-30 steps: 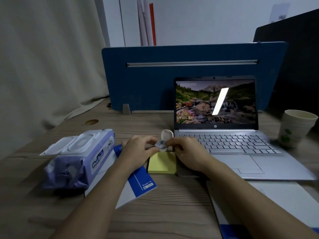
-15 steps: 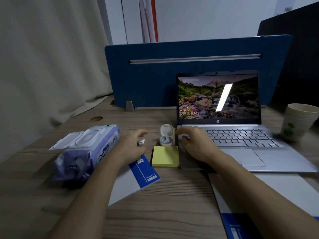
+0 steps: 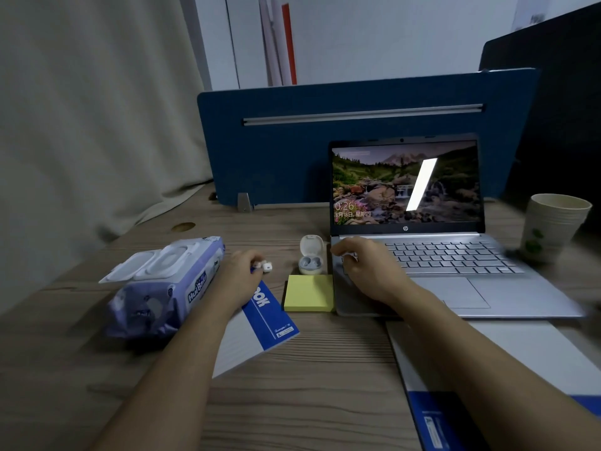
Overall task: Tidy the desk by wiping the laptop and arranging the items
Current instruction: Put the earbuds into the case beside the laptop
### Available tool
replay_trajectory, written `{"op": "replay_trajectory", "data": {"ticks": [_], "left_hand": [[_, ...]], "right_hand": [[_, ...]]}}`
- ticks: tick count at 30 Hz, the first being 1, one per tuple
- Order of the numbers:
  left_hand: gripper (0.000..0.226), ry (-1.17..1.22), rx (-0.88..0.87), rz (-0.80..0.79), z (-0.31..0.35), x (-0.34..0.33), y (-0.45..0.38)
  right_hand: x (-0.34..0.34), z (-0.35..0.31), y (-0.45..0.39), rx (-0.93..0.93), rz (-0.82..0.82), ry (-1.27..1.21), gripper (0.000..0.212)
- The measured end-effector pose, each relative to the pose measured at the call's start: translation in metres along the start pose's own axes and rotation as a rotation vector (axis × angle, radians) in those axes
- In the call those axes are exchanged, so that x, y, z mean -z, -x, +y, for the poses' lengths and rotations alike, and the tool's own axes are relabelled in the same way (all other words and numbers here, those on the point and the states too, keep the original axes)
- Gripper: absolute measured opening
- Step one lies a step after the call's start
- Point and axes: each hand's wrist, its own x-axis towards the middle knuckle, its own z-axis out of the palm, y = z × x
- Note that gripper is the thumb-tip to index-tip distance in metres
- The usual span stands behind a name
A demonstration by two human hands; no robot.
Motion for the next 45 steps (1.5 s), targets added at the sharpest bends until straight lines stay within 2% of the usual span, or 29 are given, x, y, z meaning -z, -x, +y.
{"op": "replay_trajectory", "data": {"ticks": [3, 7, 17, 22, 27, 37, 45], "left_hand": [[0.008, -0.063, -0.020, 0.035, 0.001, -0.006, -0.003], [0.003, -0.088, -0.007, 0.054, 0.001, -0.009, -0.006], [0.016, 0.179, -0.244, 0.083, 0.024, -0.003, 0.001], [0.018, 0.204, -0.257, -0.002, 0.038, -0.006, 0.008], [0.020, 0.263, -0.311, -0.006, 0.052, -0.012, 0.008], [0.024, 0.115, -0.303, -0.072, 0.062, -0.024, -0.013], [0.023, 0.071, -0.373, -0.085, 0.062, -0.027, -0.013]], "right_hand": [[0.000, 0.000, 0.000, -0.004, -0.005, -0.011, 0.035], [0.000, 0.002, -0.001, -0.003, -0.010, -0.014, 0.034], [-0.002, 0.006, -0.003, 0.010, 0.032, -0.028, 0.033], [0.002, 0.010, -0.005, -0.009, 0.048, -0.014, 0.034], [0.004, 0.013, -0.006, -0.044, 0.055, -0.014, 0.032], [0.002, 0.019, -0.009, -0.045, 0.075, 0.028, 0.029], [-0.002, 0.020, -0.011, -0.053, 0.051, 0.079, 0.030]]}}
